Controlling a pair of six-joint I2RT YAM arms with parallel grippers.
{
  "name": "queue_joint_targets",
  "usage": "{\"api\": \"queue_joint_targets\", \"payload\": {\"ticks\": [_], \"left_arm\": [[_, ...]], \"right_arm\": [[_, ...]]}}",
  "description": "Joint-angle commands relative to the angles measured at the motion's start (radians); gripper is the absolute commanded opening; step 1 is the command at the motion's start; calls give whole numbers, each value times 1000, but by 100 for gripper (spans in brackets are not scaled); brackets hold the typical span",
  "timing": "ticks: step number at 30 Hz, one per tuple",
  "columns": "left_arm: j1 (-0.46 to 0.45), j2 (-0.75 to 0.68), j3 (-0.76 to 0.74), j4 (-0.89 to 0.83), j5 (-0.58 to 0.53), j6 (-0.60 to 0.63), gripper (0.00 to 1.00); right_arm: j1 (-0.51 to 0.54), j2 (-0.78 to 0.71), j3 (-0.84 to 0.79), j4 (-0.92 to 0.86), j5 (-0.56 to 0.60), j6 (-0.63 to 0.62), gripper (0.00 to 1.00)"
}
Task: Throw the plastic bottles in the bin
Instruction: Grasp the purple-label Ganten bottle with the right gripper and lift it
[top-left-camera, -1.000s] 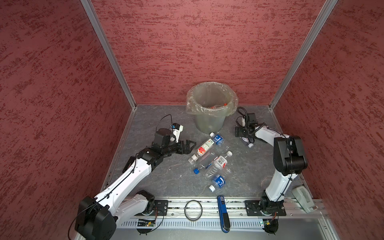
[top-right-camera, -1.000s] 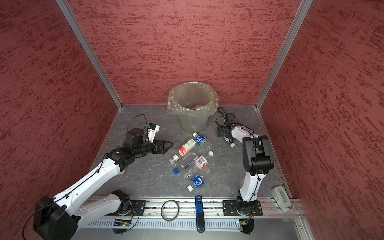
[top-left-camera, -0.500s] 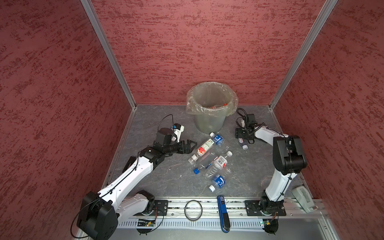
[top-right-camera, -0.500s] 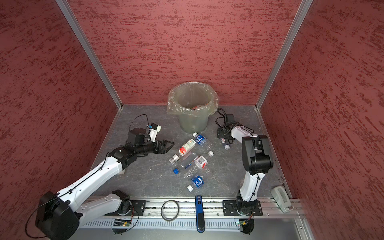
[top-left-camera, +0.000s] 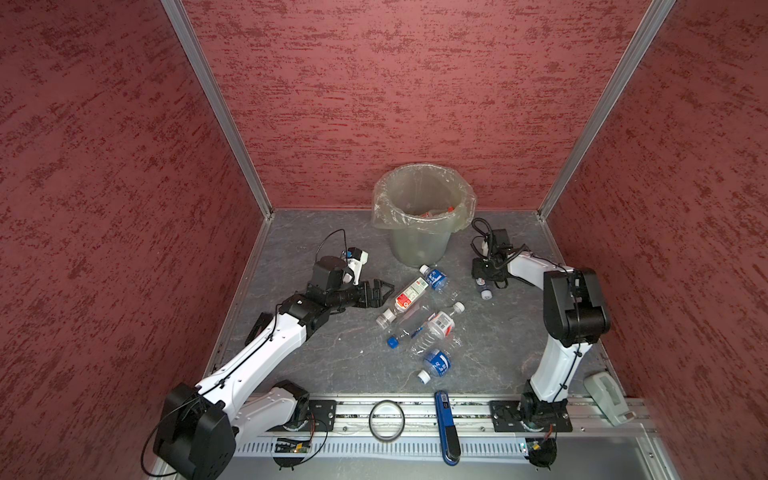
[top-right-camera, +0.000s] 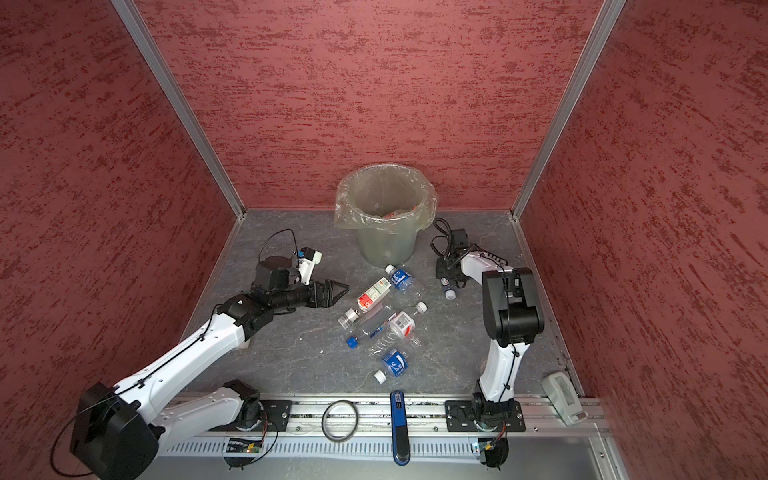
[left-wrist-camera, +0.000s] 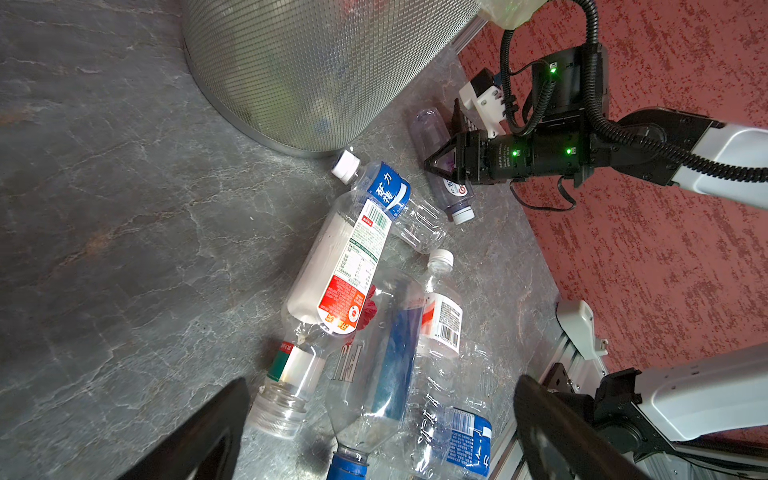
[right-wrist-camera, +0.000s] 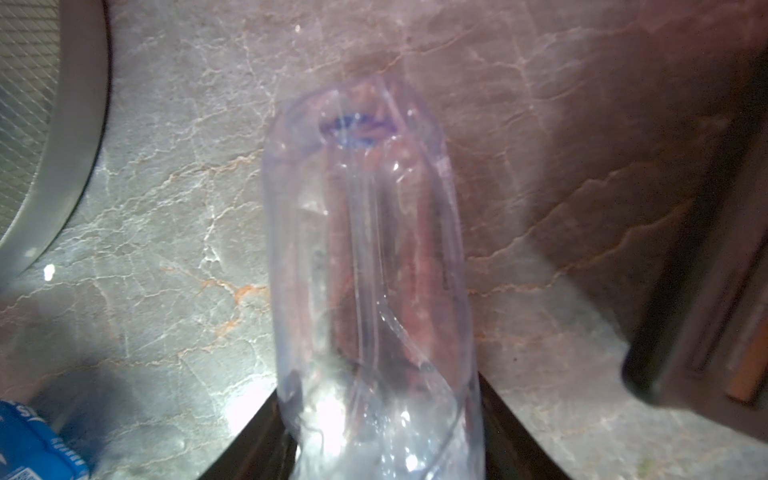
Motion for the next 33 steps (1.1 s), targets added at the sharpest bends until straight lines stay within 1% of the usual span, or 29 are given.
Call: {"api": "queue_joint_targets", "payload": {"ticks": [1,3,5,13,17,20,26,33], "left_arm": [[1,11,-20,21,5,-5,99],[0,14,-26,21,5,-5,100],[-3,13,-30,22,5,-8,100],[-7,10,-38,18,-1,-8,99],[-9,13,-39,16,-8,-7,99],[-11,14,-39,18,-7,-7,99],[-16,24,-33,18,-7,-5,100],[-23,30,-26,17,-18,-4,99]], "right_arm": [[6,-13,17,-7,11,10,58],[6,-7,22,-9,13,10,57],[5,-2,24,-10,15,13,52],[10,-69,-6,4,32,34,51],[16,-128,-37,15,40,51,51],[24,-175,-62,22,67,63,48],[39,-264,-107,22,85,86,48],[70,-420,-170,9,109,123,43]]}}
